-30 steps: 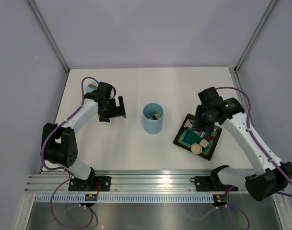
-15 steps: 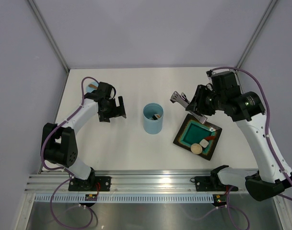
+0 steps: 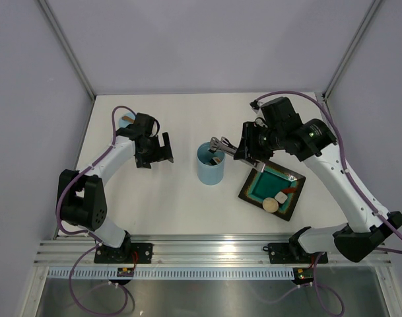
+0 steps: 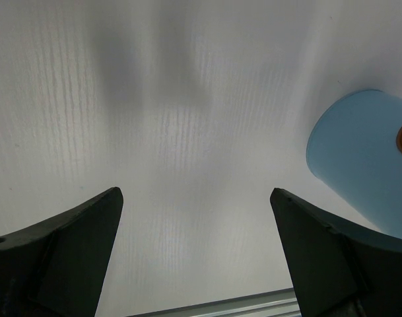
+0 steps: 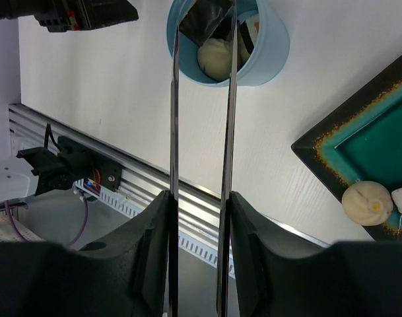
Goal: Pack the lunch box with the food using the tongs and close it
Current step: Place the fake food in the packing box.
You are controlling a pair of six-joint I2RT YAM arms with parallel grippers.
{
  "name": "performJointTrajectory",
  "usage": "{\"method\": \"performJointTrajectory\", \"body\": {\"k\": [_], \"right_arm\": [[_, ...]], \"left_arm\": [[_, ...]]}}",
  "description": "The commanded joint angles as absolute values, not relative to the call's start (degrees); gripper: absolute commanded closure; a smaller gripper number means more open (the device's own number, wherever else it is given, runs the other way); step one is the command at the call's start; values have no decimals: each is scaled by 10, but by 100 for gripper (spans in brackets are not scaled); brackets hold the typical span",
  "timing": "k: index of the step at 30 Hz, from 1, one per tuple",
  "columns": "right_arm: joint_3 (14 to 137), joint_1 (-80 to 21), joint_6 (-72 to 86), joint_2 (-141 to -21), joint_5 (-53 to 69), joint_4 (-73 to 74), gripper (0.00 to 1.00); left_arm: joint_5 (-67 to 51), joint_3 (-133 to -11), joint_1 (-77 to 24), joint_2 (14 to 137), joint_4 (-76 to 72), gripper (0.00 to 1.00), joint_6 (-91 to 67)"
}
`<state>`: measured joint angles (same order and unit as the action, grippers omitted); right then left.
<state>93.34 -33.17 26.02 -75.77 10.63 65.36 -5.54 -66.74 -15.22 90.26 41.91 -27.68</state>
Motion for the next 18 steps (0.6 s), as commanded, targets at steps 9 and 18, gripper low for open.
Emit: {"method": "performJointTrajectory", "body": {"k": [9,18], "right_arm": [[940,-348,250,-773,113,618,60],[934,-348,251,-774,116,612,50]], "left_arm": [[-40,-671,-150,885,412,1,-279],[-41,-673,-149,884,414,1,-280]]}}
